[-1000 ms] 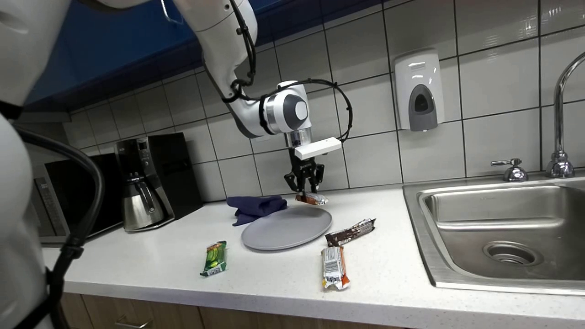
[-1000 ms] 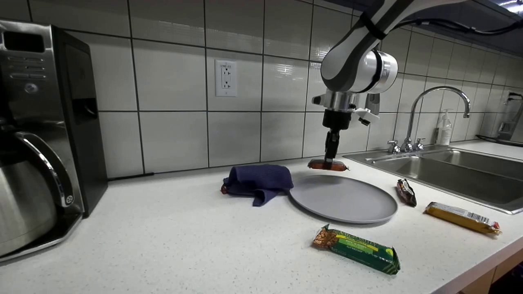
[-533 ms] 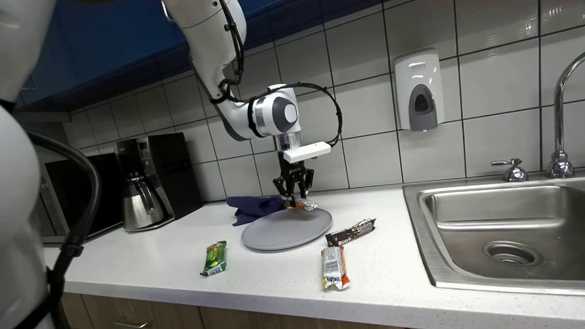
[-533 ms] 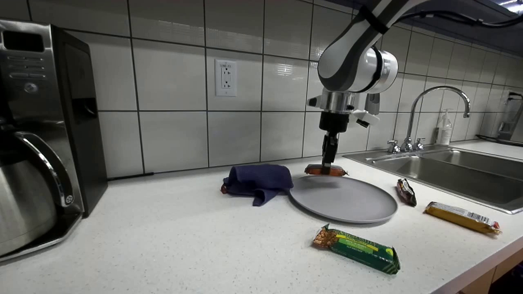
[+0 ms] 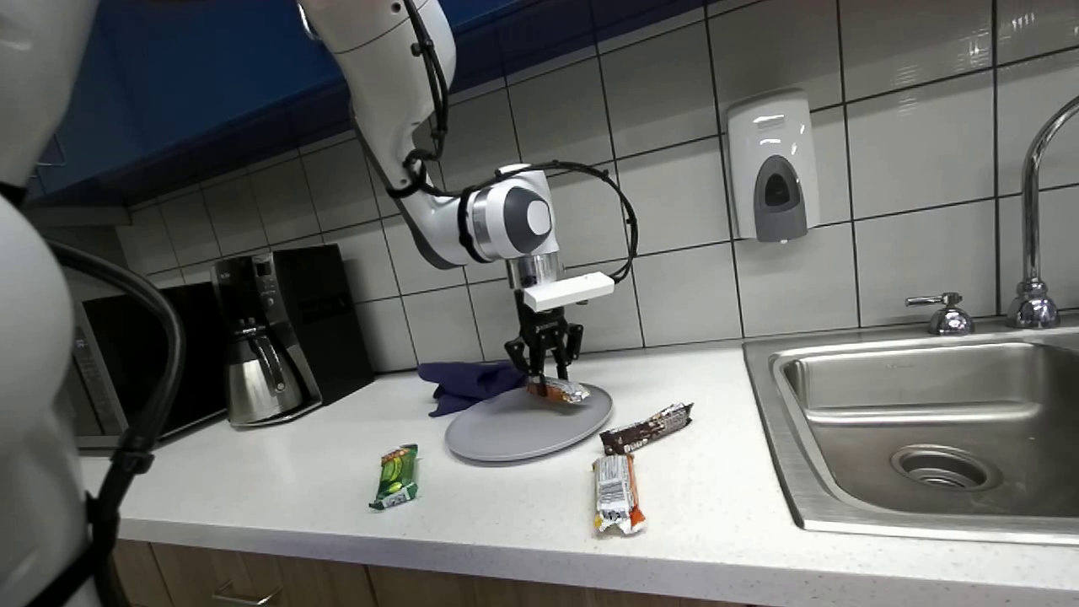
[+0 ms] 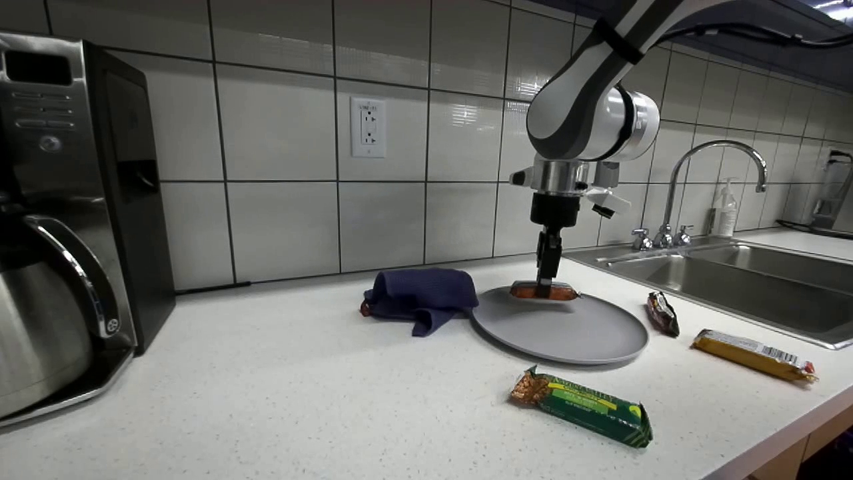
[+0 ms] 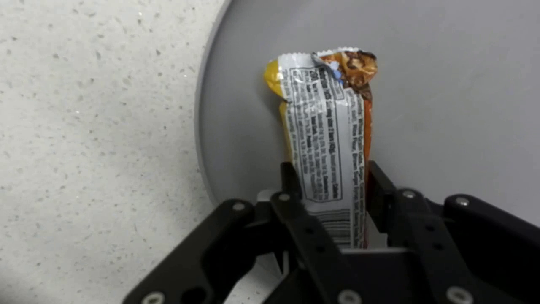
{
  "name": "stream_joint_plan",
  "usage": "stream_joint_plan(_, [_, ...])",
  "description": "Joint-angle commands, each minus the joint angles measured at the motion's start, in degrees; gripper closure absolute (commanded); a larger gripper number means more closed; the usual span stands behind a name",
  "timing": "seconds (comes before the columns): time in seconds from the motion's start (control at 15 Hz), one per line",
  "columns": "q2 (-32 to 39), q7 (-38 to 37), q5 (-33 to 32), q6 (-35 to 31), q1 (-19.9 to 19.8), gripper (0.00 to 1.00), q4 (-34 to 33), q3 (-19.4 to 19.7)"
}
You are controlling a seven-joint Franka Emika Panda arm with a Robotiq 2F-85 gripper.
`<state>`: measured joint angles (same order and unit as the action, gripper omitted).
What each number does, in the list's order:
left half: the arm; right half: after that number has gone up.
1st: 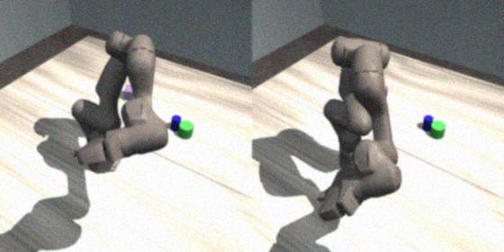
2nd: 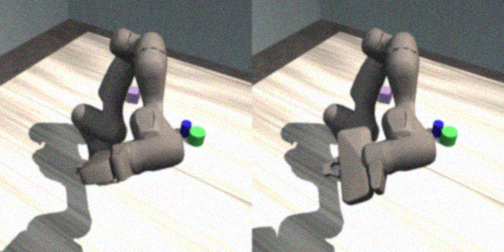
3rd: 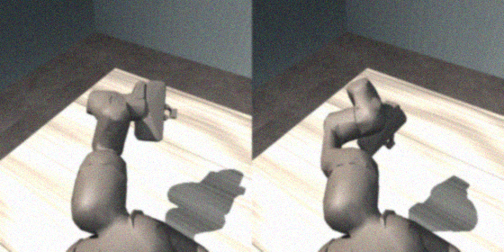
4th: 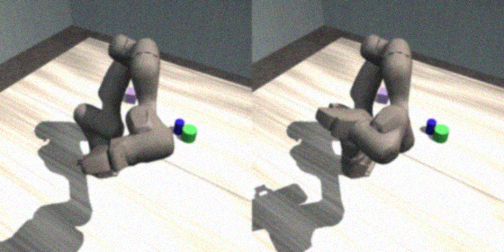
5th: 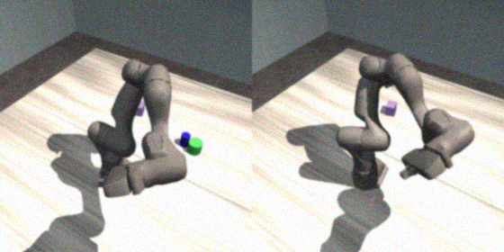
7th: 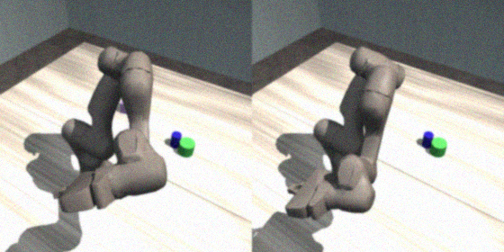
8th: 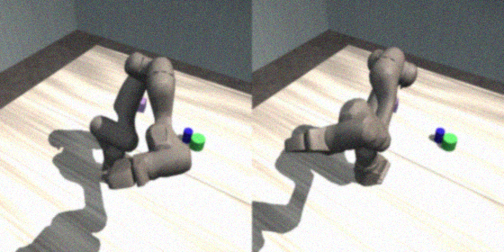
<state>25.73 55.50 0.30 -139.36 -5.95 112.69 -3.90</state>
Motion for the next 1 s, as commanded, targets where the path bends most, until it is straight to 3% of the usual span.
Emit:
stream_joint_plan(0.0, [-1.6, -2.7, -1.6, -0.8, 0.3, 0.84, 1.9, 0.6])
stream_joint_plan(0.07, [-1.6, -3.1, -1.5, -0.4, 0.3, 0.35, 1.9, 0.6])
stream_joint_plan(0.13, [-1.8, -3.2, -1.2, -0.3, 0.2, 0.33, 1.9, 0.5])
stream_joint_plan(0.4, [-2.8, -3.1, -0.5, 0.2, -0.2, 0.05, 2.2, 0.0])
stream_joint_plan(0.47, [-3.1, -3.1, -0.4, 0.3, -0.2, 0.0, 2.2, 0.0])
stream_joint_plan(0.93, [-6.0, -7.6, -0.3, 0.6, -0.1, 0.0, 3.1, 1.0])
